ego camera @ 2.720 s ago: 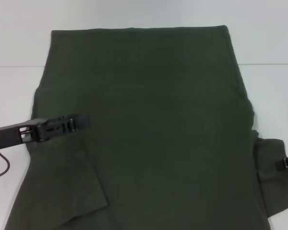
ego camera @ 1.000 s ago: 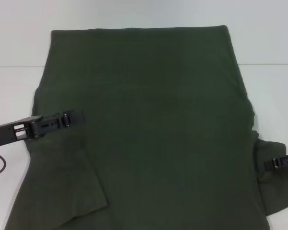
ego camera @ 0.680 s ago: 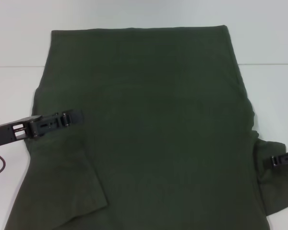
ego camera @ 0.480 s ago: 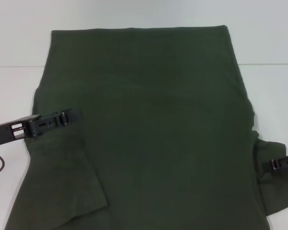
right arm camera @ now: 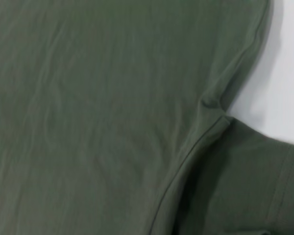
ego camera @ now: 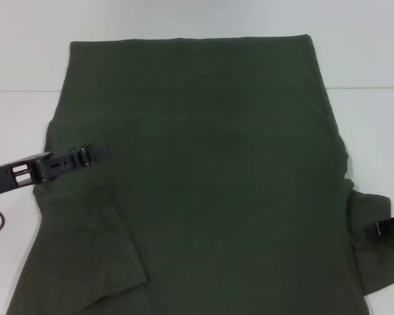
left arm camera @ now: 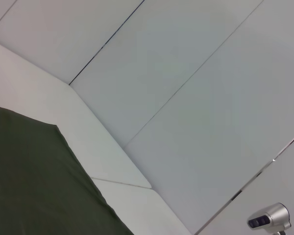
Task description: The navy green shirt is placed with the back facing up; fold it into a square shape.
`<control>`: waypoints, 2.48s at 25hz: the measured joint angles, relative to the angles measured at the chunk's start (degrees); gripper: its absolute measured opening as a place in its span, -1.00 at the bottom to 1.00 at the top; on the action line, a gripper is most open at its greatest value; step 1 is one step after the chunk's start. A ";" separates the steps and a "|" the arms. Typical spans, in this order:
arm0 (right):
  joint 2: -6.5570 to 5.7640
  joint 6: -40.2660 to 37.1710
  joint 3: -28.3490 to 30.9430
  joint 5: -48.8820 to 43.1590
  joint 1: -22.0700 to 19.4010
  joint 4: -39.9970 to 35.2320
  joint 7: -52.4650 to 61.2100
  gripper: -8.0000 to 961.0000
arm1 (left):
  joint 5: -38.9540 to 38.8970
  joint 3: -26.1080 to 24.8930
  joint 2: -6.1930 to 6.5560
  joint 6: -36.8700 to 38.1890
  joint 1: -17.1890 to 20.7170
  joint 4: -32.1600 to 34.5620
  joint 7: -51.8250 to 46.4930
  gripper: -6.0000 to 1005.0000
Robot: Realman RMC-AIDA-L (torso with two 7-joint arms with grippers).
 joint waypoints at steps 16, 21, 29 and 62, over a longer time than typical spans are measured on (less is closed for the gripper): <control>-0.03 0.56 -0.14 -1.36 0.07 -0.28 0.23 -0.80 | -0.46 0.01 -0.06 0.04 0.17 -0.65 -0.02 0.47; -0.68 0.90 0.63 -1.40 -0.36 -0.69 0.37 -0.95 | -1.44 0.01 0.03 0.38 0.68 -0.72 -0.33 0.47; -2.23 4.67 0.92 -1.47 -1.63 -1.25 2.57 -0.94 | -3.64 -0.08 0.61 1.11 2.00 -0.73 -1.07 0.47; -3.93 -10.06 6.53 -2.20 -0.14 -7.41 3.51 -0.90 | -4.77 -4.30 1.23 3.68 3.25 -0.73 -2.02 0.47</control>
